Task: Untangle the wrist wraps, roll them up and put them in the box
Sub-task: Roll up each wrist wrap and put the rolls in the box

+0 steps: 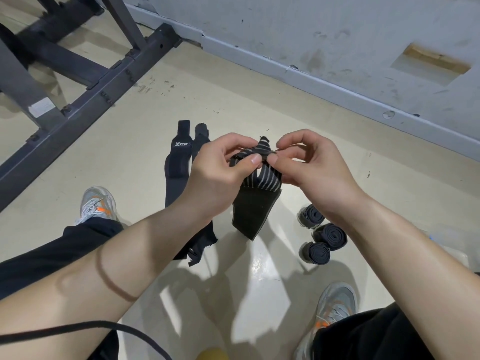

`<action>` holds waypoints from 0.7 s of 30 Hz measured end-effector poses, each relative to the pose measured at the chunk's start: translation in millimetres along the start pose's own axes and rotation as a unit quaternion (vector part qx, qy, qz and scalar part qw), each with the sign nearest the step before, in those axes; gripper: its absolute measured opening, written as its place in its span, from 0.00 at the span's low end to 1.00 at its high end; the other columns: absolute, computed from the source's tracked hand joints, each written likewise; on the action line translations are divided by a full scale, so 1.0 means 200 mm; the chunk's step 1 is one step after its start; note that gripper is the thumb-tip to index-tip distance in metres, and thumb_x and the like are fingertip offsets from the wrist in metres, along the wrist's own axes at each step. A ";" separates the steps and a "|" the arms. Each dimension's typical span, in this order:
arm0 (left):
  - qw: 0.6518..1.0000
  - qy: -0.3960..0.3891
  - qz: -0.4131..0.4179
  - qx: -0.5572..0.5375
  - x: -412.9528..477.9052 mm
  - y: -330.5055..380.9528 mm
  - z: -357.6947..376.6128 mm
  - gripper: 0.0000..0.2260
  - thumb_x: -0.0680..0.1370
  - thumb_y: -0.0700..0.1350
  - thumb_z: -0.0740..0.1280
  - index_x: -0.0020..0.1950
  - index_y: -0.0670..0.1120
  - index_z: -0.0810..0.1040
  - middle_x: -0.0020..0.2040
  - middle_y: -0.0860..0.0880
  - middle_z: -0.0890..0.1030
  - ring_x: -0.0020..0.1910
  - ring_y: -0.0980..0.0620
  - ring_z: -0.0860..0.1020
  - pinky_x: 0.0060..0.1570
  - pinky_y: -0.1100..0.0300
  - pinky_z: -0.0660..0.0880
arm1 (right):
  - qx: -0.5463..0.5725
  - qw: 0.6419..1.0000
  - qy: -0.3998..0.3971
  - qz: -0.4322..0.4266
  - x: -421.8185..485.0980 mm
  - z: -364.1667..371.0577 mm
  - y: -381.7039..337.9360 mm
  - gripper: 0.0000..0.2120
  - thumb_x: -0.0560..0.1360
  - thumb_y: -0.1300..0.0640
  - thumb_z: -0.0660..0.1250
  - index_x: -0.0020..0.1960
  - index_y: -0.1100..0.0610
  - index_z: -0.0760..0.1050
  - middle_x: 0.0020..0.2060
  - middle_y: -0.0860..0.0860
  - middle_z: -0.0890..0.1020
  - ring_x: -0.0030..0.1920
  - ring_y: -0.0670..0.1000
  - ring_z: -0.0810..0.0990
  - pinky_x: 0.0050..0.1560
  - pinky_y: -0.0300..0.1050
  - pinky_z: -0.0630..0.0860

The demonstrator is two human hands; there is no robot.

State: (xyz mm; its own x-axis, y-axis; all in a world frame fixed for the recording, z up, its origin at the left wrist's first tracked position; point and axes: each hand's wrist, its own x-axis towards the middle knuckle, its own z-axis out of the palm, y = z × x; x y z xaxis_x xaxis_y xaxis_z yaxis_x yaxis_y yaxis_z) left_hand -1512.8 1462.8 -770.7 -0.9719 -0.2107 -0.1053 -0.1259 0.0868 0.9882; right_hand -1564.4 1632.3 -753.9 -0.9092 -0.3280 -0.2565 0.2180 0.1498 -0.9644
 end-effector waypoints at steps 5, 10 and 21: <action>0.998 -0.040 -0.005 -0.040 0.01 0.02 -0.01 0.08 0.76 0.44 0.70 0.55 0.46 0.80 0.44 0.46 0.86 0.42 0.53 0.83 0.46 0.57 0.78 | 0.129 0.991 -0.034 0.031 0.02 -0.02 0.01 0.09 0.75 0.71 0.69 0.52 0.62 0.82 0.43 0.59 0.84 0.42 0.55 0.85 0.48 0.47 0.81; 0.983 -0.108 -0.043 -0.142 0.03 0.04 -0.04 0.07 0.76 0.38 0.68 0.52 0.46 0.82 0.42 0.47 0.84 0.41 0.51 0.82 0.43 0.61 0.76 | 0.212 0.975 -0.060 0.032 0.01 -0.02 -0.03 0.11 0.76 0.76 0.62 0.47 0.64 0.80 0.40 0.56 0.85 0.39 0.51 0.85 0.40 0.40 0.80; 0.972 -0.146 -0.080 -0.165 0.02 0.12 -0.06 0.07 0.74 0.38 0.66 0.46 0.41 0.84 0.42 0.44 0.83 0.43 0.49 0.80 0.42 0.61 0.76 | 0.084 0.994 -0.033 -0.063 0.02 -0.03 0.00 0.12 0.67 0.69 0.68 0.37 0.54 0.86 0.39 0.53 0.85 0.42 0.52 0.83 0.48 0.46 0.76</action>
State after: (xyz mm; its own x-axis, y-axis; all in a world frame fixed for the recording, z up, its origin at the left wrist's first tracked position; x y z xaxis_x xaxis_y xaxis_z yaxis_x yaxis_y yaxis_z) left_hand -1517.5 1453.2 -746.9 -0.9661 0.0933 -0.2405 -0.2567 -0.2521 0.9331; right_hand -1570.3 1636.6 -755.0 -0.9087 -0.3963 -0.1310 0.1650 -0.0527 -0.9849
